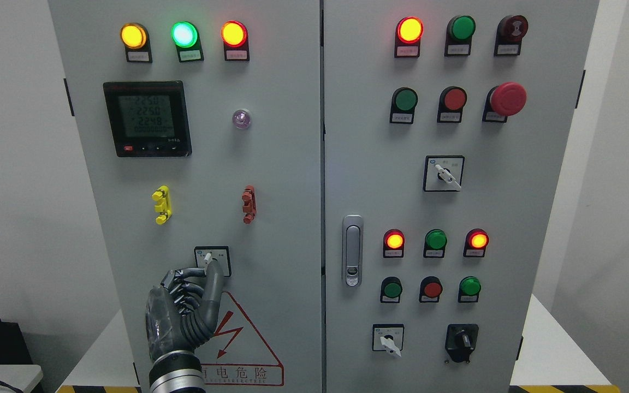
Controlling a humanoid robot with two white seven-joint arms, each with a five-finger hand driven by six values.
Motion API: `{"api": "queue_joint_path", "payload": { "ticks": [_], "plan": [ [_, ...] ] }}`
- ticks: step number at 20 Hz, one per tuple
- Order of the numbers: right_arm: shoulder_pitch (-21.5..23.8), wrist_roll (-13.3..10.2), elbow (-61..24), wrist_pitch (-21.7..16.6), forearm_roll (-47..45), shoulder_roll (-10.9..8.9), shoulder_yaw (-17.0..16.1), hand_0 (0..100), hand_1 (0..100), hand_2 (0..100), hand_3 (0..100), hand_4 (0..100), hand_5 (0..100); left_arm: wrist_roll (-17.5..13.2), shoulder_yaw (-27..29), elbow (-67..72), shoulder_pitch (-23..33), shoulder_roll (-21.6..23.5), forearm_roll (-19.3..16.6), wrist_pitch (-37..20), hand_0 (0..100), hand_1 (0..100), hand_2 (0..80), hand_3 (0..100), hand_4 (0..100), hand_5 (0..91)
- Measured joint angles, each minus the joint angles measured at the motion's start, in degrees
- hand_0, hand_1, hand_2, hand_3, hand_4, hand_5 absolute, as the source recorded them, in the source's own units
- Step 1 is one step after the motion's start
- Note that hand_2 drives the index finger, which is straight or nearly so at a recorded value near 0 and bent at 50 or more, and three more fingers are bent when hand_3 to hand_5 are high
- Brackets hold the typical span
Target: Turn on light switch 1
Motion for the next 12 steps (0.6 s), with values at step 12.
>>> {"api": "queue_joint_path", "payload": {
  "ticks": [12],
  "plan": [
    [0.0,0.0,0.0,0.0,0.0,0.00,0.0,12,39,0,0,0,0,0.0,0.0,-0.1,-0.6,0.0,0.2,2.0,27,36,51.7,81,91,87.4]
  ]
}}
